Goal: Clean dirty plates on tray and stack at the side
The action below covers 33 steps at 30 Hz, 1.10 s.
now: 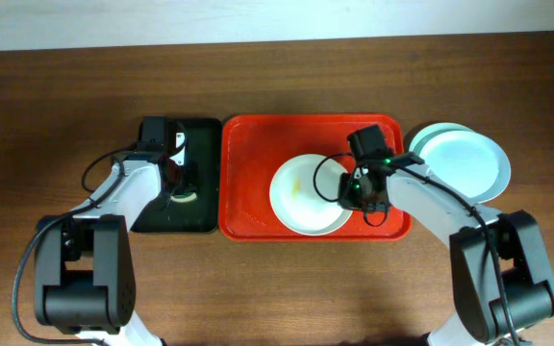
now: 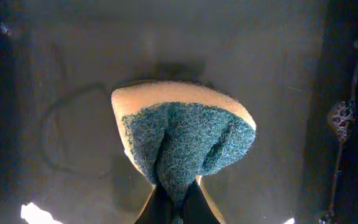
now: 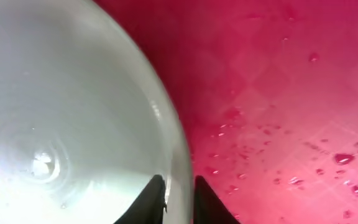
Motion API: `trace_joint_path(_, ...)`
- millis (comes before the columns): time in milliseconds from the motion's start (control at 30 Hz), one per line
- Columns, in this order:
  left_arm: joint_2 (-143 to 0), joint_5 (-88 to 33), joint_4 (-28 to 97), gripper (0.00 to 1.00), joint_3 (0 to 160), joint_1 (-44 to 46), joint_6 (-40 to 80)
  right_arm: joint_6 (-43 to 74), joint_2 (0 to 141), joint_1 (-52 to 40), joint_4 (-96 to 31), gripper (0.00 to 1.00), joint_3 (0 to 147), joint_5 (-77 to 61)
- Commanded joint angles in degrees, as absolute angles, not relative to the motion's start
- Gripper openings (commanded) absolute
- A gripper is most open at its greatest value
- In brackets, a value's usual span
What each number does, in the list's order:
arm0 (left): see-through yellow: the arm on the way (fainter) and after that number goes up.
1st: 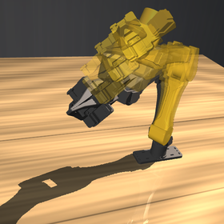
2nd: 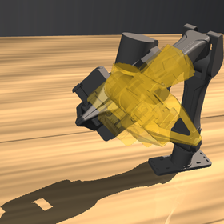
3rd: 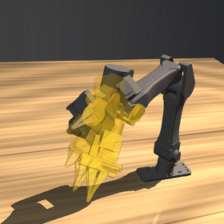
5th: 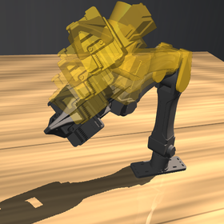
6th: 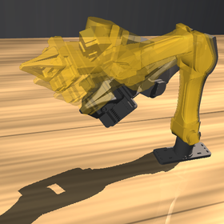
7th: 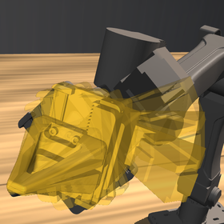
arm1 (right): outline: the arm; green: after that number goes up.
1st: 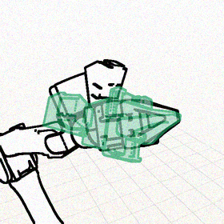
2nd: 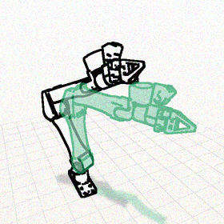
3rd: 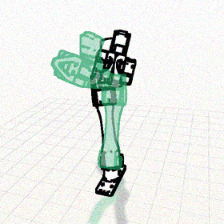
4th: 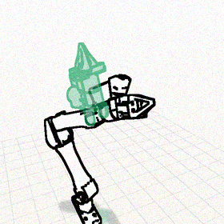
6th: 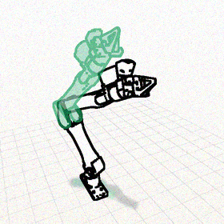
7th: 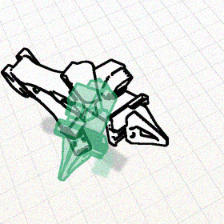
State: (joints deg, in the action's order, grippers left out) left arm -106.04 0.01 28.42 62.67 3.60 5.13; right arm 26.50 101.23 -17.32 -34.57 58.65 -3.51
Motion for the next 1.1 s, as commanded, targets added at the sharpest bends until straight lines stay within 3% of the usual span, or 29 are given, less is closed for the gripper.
trace_joint_path(0,-107.1,0.4,28.3,0.00,62.3,3.9,4.2,26.2,101.6,-19.4,-34.4,0.27,57.9,2.0)
trace_joint_path(233,-107.1,0.2,28.3,0.01,62.3,3.9,4.2,26.2,101.6,-19.9,-34.5,0.04,57.9,0.8)
trace_joint_path(367,-107.1,0.2,28.3,0.01,62.3,3.9,4.2,26.2,101.6,-19.9,-34.5,0.04,57.9,0.4)
trace_joint_path(400,-107.1,0.2,28.3,0.01,62.3,3.9,4.2,26.2,101.6,-19.9,-34.5,0.15,57.9,0.4)
trace_joint_path(433,-107.1,0.2,28.3,0.01,62.3,3.9,4.2,26.2,101.6,-19.9,-34.5,0.40,57.9,0.4)
trace_joint_path(467,-107.1,0.2,28.3,0.01,62.3,3.9,4.2,26.2,101.6,-19.9,-34.5,0.51,57.9,0.4)
trace_joint_path(600,-107.3,0.2,27.4,0.04,62.3,3.9,4.2,26.2,101.6,-19.9,-34.5,0.52,57.9,0.4)
trace_joint_path(833,-108.4,1.7,27.7,0.00,62.3,3.9,4.2,26.2,101.6,-19.9,-34.5,0.54,57.8,0.5)
trace_joint_path(1000,-104.1,1.8,30.5,0.00,63.3,3.9,2.9,26.2,101.6,-19.9,-34.5,0.72,57.6,0.6)
trace_joint_path(1067,-100.9,1.8,31.0,0.00,63.3,3.9,3.0,26.2,101.6,-19.9,-34.5,0.75,57.4,0.5)
